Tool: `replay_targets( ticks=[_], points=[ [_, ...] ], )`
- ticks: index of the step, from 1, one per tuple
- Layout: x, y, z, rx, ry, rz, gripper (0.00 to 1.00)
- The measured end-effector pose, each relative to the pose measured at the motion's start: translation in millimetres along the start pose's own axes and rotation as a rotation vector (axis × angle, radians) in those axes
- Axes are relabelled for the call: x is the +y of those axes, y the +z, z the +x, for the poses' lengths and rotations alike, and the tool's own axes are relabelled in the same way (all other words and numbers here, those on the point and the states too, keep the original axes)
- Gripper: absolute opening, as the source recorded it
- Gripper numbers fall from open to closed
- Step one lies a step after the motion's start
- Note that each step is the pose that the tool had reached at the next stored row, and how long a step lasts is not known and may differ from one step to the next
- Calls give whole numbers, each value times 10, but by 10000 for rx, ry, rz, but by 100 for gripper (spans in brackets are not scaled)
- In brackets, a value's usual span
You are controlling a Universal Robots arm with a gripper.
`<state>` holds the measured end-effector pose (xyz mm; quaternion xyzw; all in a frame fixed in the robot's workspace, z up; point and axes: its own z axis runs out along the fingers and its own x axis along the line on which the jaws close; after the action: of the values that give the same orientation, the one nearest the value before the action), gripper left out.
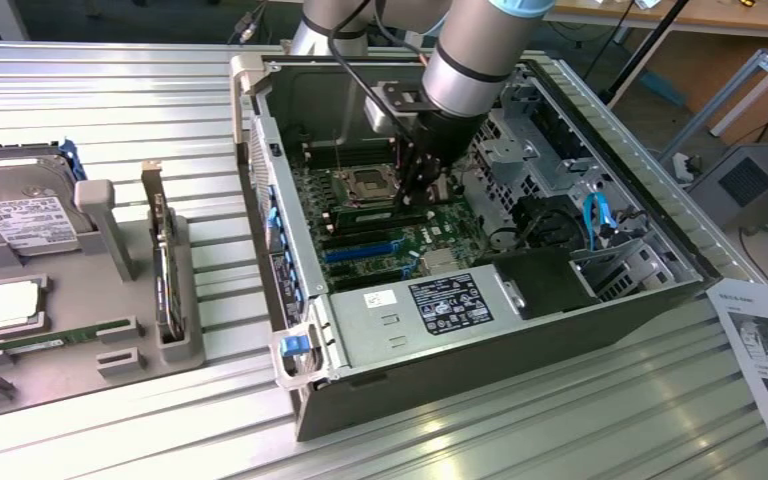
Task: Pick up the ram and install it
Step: 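Insert the ram into the slot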
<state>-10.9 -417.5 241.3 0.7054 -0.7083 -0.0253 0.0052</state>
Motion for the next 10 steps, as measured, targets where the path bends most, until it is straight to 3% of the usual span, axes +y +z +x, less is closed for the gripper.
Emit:
replay_targets(
  ticks=[10],
  points=[
    [-1,7,-6,-5,-2,0,12]
  ],
)
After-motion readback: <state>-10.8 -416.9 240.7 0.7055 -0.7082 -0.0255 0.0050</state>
